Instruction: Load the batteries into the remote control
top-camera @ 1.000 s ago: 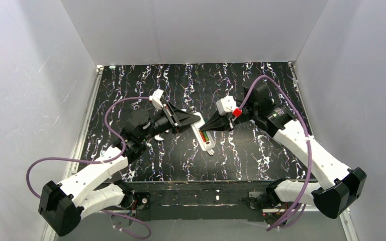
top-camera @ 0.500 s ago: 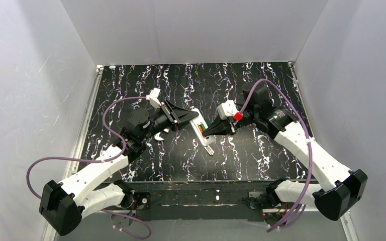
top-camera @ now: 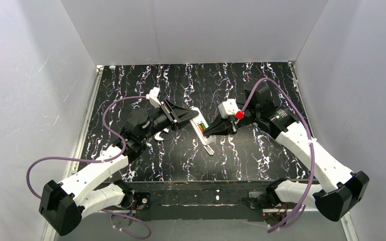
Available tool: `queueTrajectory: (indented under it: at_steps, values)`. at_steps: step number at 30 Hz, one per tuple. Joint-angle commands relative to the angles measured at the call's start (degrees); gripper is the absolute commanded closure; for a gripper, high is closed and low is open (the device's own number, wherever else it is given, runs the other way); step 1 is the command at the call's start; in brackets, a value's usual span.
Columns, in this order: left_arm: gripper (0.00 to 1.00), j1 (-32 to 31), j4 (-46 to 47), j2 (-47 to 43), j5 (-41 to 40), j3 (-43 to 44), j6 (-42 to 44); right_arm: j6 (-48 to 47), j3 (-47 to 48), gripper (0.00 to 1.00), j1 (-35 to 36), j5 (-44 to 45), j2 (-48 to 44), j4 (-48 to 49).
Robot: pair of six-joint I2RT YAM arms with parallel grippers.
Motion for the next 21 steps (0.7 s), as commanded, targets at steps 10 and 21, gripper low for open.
queueTrajectory:
  at_steps: [10, 21]
  values:
    - [1.00, 0.24, 9.30, -0.68, 1.17, 2.01, 1.40, 39.99, -12.34, 0.57, 1.02, 16.70, -16.47, 36.15]
    - [1.00, 0.23, 8.03, -1.35, 6.46, 5.18, 12.37, 71.89, -1.53, 0.29, 1.06, 47.40, -10.04, 16.70]
